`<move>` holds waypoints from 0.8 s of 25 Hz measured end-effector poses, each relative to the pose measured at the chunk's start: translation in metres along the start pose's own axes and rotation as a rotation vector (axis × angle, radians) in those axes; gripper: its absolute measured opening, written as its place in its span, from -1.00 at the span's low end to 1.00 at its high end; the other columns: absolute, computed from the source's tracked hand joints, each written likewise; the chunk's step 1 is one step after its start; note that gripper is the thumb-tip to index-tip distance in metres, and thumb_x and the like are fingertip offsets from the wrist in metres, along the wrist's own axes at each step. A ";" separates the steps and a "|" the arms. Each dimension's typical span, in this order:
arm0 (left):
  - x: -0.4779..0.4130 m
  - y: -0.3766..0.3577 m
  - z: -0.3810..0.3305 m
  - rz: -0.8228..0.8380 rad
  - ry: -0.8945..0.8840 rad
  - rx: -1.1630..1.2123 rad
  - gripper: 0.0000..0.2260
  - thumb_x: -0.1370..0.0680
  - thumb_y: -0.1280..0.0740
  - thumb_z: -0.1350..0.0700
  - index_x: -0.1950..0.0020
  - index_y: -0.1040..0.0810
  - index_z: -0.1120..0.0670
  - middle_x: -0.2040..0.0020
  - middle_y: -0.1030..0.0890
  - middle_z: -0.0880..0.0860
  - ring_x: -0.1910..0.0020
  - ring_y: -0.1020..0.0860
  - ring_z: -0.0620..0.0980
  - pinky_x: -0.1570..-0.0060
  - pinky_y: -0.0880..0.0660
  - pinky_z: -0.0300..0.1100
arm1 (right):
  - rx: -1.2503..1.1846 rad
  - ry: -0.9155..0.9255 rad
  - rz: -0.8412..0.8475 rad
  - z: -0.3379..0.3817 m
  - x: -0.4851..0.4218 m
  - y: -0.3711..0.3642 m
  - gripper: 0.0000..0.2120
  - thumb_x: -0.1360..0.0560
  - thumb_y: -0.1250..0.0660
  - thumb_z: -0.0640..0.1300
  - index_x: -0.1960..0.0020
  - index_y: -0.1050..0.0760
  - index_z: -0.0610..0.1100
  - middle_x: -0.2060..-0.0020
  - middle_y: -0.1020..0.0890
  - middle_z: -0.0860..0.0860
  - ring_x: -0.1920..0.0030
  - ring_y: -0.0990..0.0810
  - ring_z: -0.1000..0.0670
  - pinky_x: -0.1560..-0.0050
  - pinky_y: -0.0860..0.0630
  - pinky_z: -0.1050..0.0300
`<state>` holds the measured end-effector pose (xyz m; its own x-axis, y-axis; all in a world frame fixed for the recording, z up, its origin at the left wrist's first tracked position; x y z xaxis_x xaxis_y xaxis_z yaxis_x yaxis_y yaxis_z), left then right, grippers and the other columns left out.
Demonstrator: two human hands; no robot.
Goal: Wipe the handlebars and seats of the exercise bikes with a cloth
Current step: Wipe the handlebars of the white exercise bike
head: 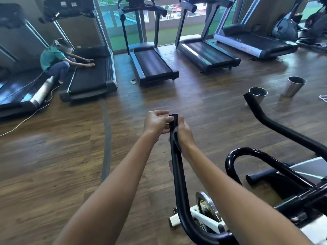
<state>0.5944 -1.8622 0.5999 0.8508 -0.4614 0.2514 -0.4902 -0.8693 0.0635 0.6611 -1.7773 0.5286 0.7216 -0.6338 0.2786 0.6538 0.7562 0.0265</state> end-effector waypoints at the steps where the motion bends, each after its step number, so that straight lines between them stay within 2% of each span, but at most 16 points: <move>1: 0.000 0.000 0.001 -0.014 -0.005 0.002 -0.86 -0.54 -0.40 0.33 -0.08 -0.58 0.21 0.27 -0.62 0.12 0.46 -0.61 -0.04 0.41 -0.59 -0.21 | 0.023 0.020 -0.032 0.009 -0.009 -0.003 -0.16 -0.28 0.01 0.69 -0.02 -0.55 0.01 0.07 -0.69 -0.17 -0.01 -0.65 -0.28 -0.16 -0.54 -0.34; 2: 0.001 0.001 0.002 -0.020 -0.006 0.007 -0.89 -0.54 -0.40 0.32 -0.05 -0.59 0.22 0.28 -0.62 0.12 0.46 -0.61 -0.04 0.41 -0.59 -0.22 | 0.057 0.053 -0.052 0.008 -0.012 -0.003 -0.17 -0.29 0.03 0.68 -0.04 -0.55 0.03 0.07 -0.69 -0.16 -0.01 -0.66 -0.28 -0.15 -0.54 -0.33; 5: -0.001 0.002 0.005 -0.019 0.012 0.029 -0.95 -0.54 -0.41 0.31 0.06 -0.61 0.18 0.28 -0.63 0.12 0.37 -0.61 0.02 0.33 -0.61 -0.18 | 0.163 0.002 -0.050 -0.004 0.049 0.001 -0.45 -0.52 0.02 0.41 0.00 -0.45 -0.03 0.23 -0.67 -0.05 0.11 -0.67 -0.18 -0.11 -0.55 -0.22; 9: -0.003 0.002 0.006 -0.024 0.011 0.026 -0.90 -0.54 -0.42 0.30 0.14 -0.60 0.13 0.28 -0.63 0.10 0.40 -0.60 -0.02 0.33 -0.62 -0.20 | 0.121 -0.167 0.109 -0.056 0.108 0.018 -0.56 -0.58 -0.05 0.31 0.09 -0.33 -0.07 0.46 -0.55 0.08 0.28 -0.64 -0.11 -0.04 -0.58 -0.19; 11: -0.003 0.001 0.007 -0.025 0.005 0.031 -0.89 -0.54 -0.41 0.30 0.14 -0.59 0.13 0.29 -0.62 0.09 0.47 -0.59 -0.08 0.38 -0.61 -0.23 | 0.143 -0.160 0.123 -0.058 0.100 0.016 -0.59 -0.61 -0.04 0.28 0.02 -0.32 -0.08 0.36 -0.59 0.02 0.21 -0.62 -0.10 -0.07 -0.57 -0.19; 14: -0.001 -0.001 0.006 -0.022 -0.006 0.017 -0.88 -0.55 -0.40 0.30 0.15 -0.57 0.12 0.29 -0.61 0.08 0.50 -0.57 -0.10 0.44 -0.57 -0.28 | 0.263 -0.067 -0.005 -0.027 0.076 0.002 -0.41 -0.50 0.02 0.34 -0.26 -0.33 -0.09 -0.12 -0.60 -0.14 -0.10 -0.59 -0.17 -0.19 -0.51 -0.25; 15: 0.000 -0.001 0.006 -0.020 -0.007 0.016 -0.88 -0.55 -0.40 0.29 0.15 -0.58 0.12 0.29 -0.61 0.08 0.47 -0.57 -0.08 0.44 -0.56 -0.28 | 0.299 -0.041 -0.038 -0.020 0.069 0.000 -0.42 -0.51 0.02 0.32 -0.27 -0.33 -0.10 -0.17 -0.58 -0.14 -0.15 -0.57 -0.18 -0.21 -0.49 -0.22; 18: 0.001 0.002 0.008 -0.007 0.023 0.040 -0.91 -0.55 -0.41 0.27 0.12 -0.60 0.10 0.26 -0.63 0.06 0.44 -0.59 -0.08 0.40 -0.58 -0.27 | 0.346 -0.034 -0.020 -0.023 0.086 0.003 -0.63 -0.57 -0.03 0.23 -0.09 -0.38 -0.03 -0.06 -0.61 -0.10 -0.09 -0.58 -0.16 -0.19 -0.48 -0.17; 20: 0.001 0.003 0.010 0.006 0.053 0.071 -0.94 -0.55 -0.42 0.25 0.07 -0.60 0.10 0.25 -0.64 0.03 0.45 -0.61 -0.11 0.37 -0.59 -0.26 | 0.344 -0.070 0.011 -0.040 0.114 0.013 -0.62 -0.51 -0.02 0.27 -0.02 -0.38 0.00 -0.01 -0.61 -0.10 -0.05 -0.60 -0.17 -0.17 -0.50 -0.19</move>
<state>0.5962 -1.8672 0.5905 0.8355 -0.4587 0.3027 -0.4794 -0.8776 -0.0065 0.7609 -1.8467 0.5219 0.7032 -0.6216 0.3453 0.5228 0.7811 0.3415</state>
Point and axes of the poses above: each hand's wrist, its own x-axis away from the middle knuckle, its own y-axis out of the back of the hand, z = x × y, the point moved 3 cm from there along -x, towards the middle knuckle
